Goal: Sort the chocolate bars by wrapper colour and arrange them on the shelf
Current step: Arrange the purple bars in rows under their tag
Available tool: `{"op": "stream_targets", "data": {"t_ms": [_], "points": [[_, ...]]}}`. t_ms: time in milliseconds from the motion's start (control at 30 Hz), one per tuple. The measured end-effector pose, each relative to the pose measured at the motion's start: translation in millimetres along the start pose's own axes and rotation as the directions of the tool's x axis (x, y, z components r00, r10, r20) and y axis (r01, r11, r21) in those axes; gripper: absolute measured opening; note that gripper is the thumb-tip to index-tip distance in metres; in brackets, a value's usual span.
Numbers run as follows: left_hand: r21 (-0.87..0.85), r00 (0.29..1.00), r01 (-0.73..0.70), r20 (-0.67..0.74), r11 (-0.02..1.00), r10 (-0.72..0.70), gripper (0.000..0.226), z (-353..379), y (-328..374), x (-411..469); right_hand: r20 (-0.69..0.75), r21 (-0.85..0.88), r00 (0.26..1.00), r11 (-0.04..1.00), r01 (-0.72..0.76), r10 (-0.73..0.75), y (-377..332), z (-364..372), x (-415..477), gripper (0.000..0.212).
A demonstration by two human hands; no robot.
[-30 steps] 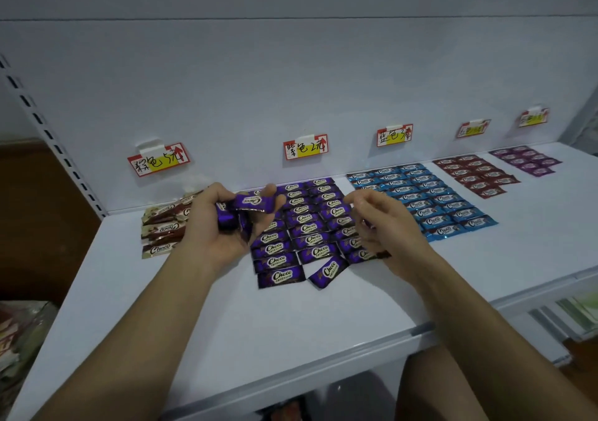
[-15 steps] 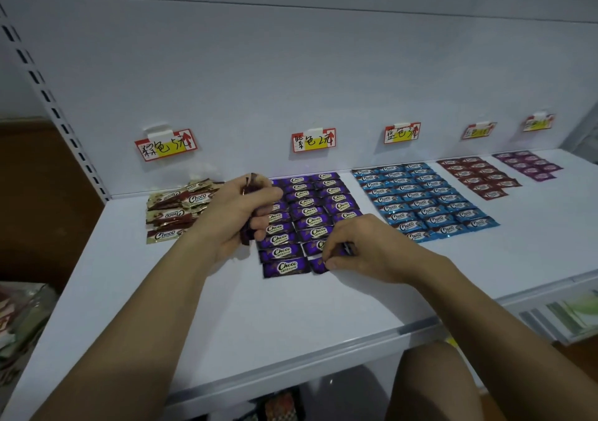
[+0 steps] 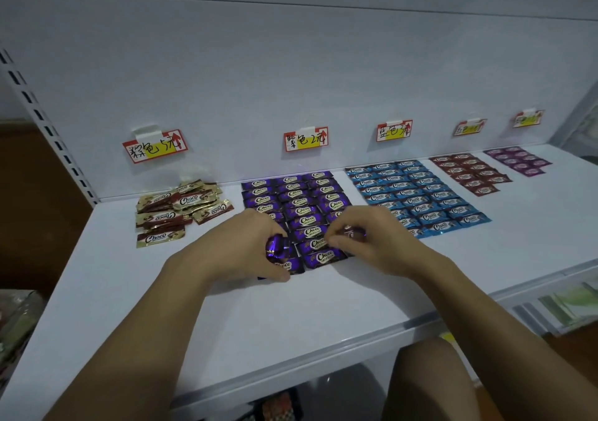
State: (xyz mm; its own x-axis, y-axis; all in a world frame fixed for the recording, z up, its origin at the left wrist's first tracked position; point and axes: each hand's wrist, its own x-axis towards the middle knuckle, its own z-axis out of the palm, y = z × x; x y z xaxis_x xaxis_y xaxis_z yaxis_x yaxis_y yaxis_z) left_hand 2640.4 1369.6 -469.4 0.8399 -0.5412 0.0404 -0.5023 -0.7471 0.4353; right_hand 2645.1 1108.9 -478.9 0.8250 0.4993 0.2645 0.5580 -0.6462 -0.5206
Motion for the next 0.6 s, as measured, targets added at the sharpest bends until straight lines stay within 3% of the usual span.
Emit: {"op": "stream_targets", "data": {"t_ms": [133, 433, 600], "points": [[0.006, 1.0, -0.02, -0.003, 1.0, 0.02, 0.03, 3.7, -1.3, 1.2, -0.115, 0.016, 0.989, 0.995, -0.094, 0.095, 17.0, -16.2, -10.5, 0.01], [0.018, 0.999, -0.035, -0.02, 0.999, 0.036, 0.029, 6.1, -1.4, 1.7, 0.049, -0.071, 0.991, 0.99, -0.122, 0.125, 33.7, -20.2, -23.0, 0.018], [-0.003, 1.0, -0.011, -0.01, 1.0, 0.011, 0.028, 4.6, 2.8, 0.2, 0.018, -0.024, 0.992, 0.992, -0.122, 0.122, 31.3, -19.6, -23.3, 0.022]]}}
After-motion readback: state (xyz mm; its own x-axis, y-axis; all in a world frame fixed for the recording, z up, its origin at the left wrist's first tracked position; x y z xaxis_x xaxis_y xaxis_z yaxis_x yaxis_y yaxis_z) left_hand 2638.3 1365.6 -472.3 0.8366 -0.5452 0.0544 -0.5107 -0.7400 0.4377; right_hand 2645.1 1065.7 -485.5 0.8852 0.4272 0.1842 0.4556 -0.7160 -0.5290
